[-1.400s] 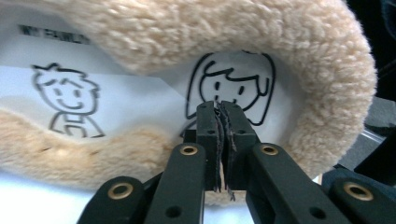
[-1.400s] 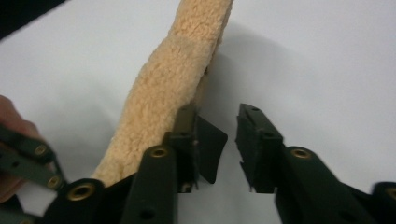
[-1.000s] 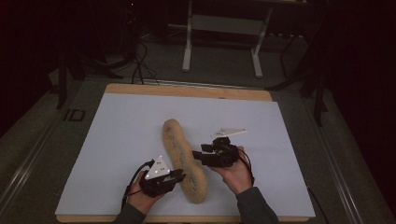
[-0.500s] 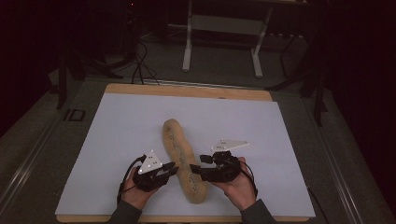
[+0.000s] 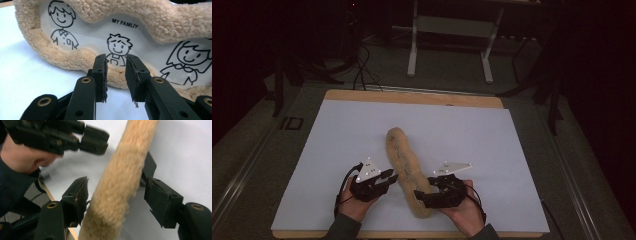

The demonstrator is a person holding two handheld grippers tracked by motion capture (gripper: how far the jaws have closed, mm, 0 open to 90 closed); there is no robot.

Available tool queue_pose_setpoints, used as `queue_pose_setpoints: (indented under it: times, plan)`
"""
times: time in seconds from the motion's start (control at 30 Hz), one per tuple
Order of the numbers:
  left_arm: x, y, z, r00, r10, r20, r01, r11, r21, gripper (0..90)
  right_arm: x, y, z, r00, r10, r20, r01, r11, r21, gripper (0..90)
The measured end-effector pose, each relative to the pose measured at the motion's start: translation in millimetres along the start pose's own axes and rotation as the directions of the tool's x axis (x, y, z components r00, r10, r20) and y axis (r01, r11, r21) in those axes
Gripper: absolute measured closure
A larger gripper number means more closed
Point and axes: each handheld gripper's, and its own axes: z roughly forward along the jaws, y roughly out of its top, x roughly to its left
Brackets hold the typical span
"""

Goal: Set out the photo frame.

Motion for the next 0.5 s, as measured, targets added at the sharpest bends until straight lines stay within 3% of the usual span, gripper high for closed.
queue_pose_setpoints:
  times: [0.5]
  plan:
    - [5.9, -0.1, -2.6, 0.9996, -0.02, -0.02, 0.019, 0.9998, -0.009, 70.5, 5.1, -20.7, 20.2, 0.9998, -0.012, 0.018, 0.01, 0.996, 0.089, 32.7]
